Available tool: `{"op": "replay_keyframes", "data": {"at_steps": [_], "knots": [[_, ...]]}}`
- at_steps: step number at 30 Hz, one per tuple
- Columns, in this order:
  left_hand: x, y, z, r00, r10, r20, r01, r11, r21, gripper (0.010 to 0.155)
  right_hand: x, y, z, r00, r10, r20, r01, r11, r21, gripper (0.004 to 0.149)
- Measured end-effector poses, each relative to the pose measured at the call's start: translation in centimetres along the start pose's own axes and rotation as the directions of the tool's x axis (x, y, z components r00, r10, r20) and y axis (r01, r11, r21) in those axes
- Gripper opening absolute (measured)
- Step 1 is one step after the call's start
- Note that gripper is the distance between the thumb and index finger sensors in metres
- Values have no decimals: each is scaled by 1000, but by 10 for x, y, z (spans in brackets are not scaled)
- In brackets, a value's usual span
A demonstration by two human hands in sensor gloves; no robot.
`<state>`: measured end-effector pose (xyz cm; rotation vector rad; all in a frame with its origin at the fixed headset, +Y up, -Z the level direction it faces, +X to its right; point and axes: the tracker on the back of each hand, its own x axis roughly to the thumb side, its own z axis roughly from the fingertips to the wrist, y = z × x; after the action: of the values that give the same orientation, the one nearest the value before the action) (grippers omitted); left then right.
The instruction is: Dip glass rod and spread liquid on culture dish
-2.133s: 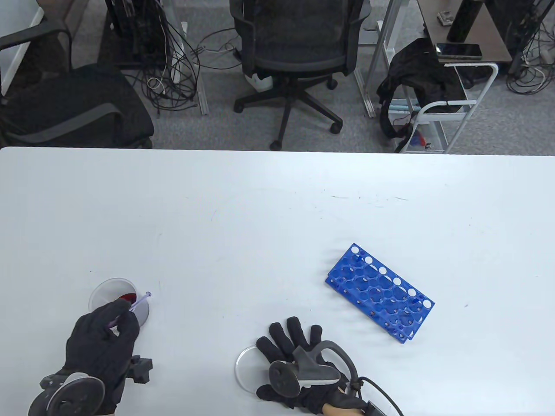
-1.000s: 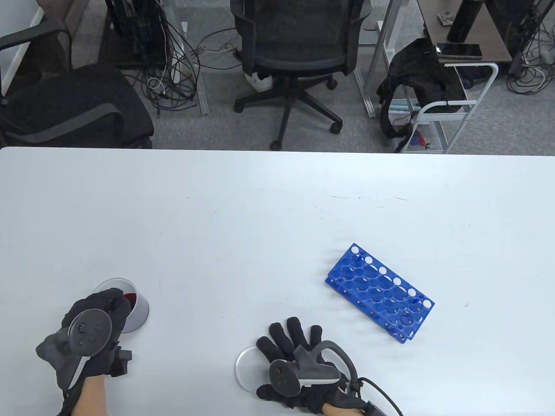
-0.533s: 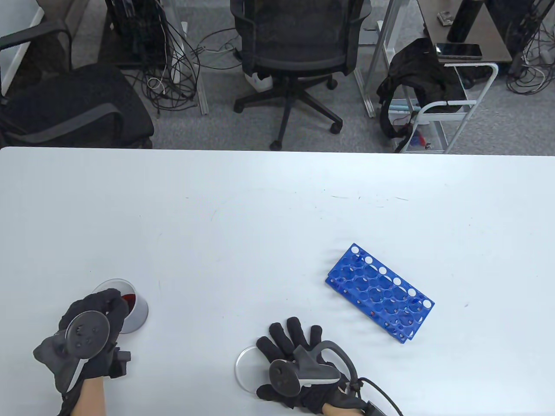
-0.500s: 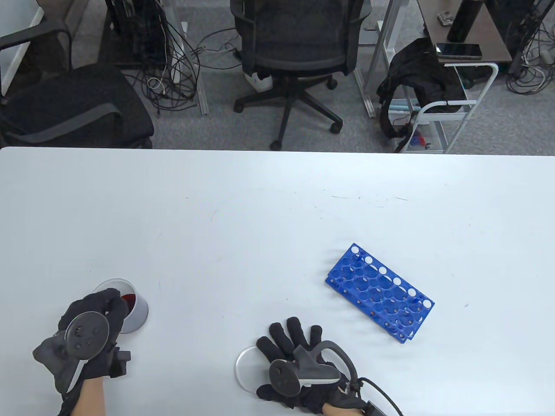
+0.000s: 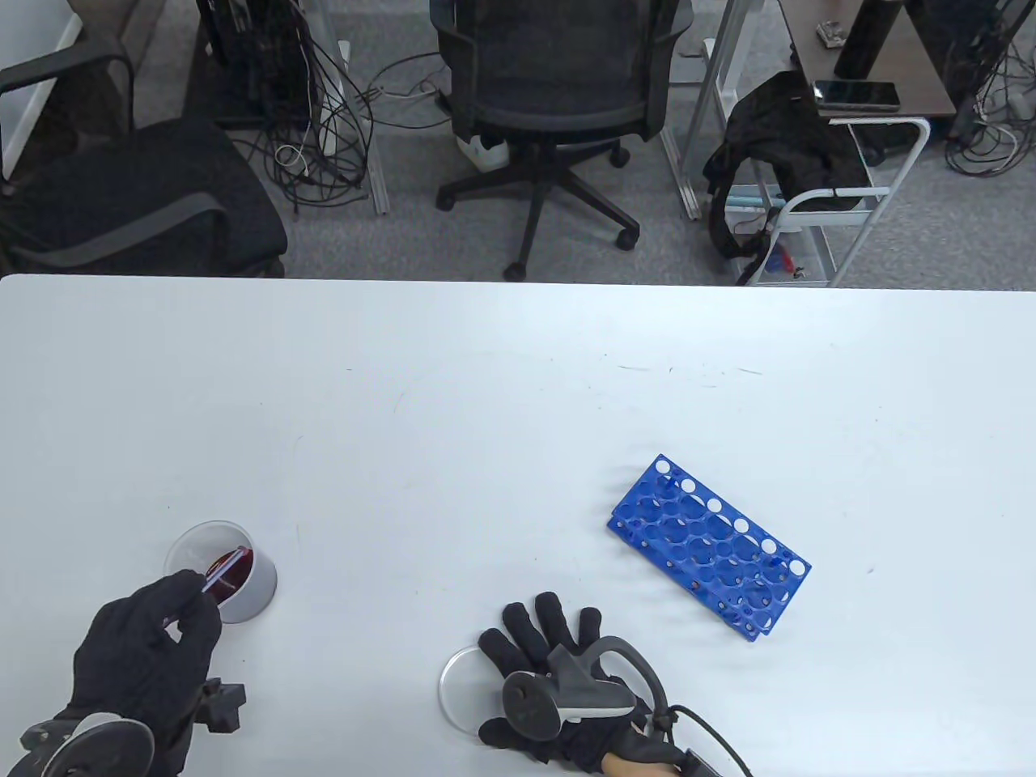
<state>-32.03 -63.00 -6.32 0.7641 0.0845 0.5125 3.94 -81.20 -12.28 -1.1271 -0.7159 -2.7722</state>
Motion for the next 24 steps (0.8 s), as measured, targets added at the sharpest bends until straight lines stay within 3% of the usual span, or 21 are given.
{"op": "replay_keyframes", "data": {"at_steps": [6,11,17,24], "knots": [[28,-13,8,989,56,135,-41,993,-110,35,0,0,0,1000,0,0,0,1000,0,96],[49,-32,18,966,166,199,-111,959,-260,35,0,0,0,1000,0,0,0,1000,0,96],[75,-62,33,923,293,249,-147,867,-476,36,0,0,0,1000,0,0,0,1000,0,96],[94,-96,51,897,324,300,-69,774,-629,36,0,0,0,1000,0,0,0,1000,0,96]]}}
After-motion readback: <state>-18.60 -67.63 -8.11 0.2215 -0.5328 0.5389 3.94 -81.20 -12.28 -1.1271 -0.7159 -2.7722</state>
